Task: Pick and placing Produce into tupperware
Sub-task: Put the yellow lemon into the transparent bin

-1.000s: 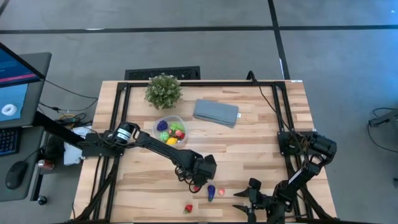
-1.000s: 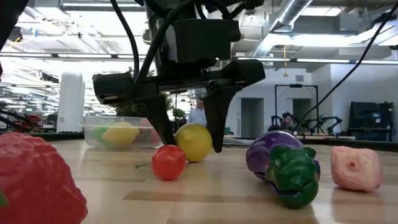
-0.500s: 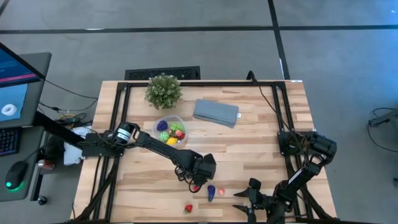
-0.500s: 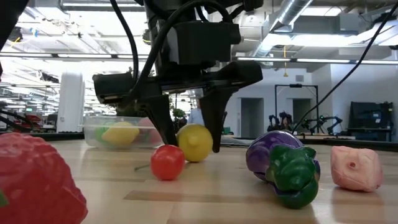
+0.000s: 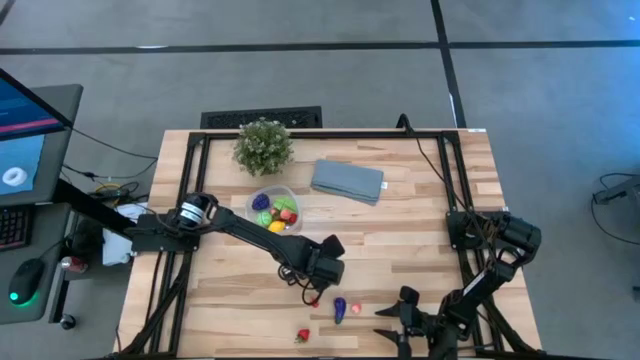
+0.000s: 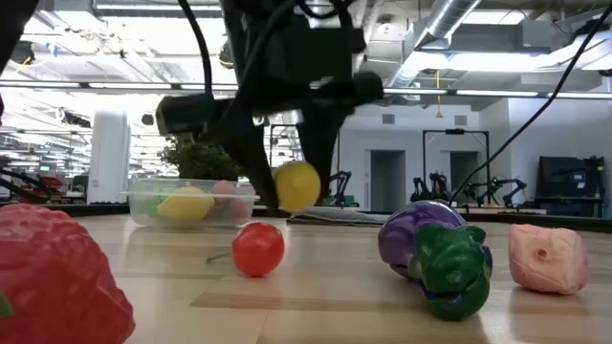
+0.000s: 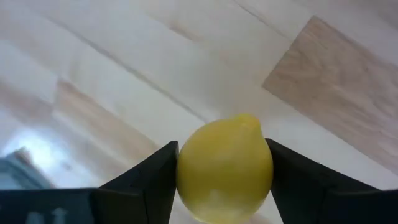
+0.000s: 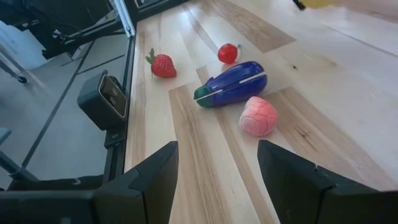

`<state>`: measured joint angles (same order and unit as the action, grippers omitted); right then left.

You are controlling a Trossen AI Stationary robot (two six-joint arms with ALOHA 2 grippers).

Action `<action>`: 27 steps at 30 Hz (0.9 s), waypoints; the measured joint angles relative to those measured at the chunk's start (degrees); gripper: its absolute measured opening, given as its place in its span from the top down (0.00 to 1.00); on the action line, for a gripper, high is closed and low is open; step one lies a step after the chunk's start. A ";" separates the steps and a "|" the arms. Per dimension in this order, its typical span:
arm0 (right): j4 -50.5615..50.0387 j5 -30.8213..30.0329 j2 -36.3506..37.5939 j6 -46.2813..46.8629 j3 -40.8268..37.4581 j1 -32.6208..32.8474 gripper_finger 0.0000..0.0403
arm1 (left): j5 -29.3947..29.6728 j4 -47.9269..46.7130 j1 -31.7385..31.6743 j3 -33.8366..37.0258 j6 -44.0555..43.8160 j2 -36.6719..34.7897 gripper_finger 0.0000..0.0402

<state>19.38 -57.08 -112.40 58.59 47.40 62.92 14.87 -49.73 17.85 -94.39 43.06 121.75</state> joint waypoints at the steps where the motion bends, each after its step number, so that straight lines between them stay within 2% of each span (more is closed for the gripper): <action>1: 0.00 0.01 0.00 0.00 0.00 -0.05 0.39 | 0.27 -0.32 0.02 0.00 -0.52 -0.62 0.48; 8: 0.08 0.07 0.00 -0.02 0.00 -0.04 0.39 | 5.30 -6.88 -0.28 0.00 -6.61 -6.72 0.50; 14: 0.10 0.17 0.00 -0.02 0.00 -0.04 0.39 | 6.13 -11.63 -1.26 0.00 -13.70 -11.64 0.49; 27: 0.08 0.22 0.00 -0.07 0.00 0.49 0.39 | 9.89 -18.45 -2.06 0.42 -22.24 -15.58 0.49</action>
<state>19.46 -56.86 -112.40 58.52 47.40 63.40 24.76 -68.18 15.79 -93.97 20.83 106.16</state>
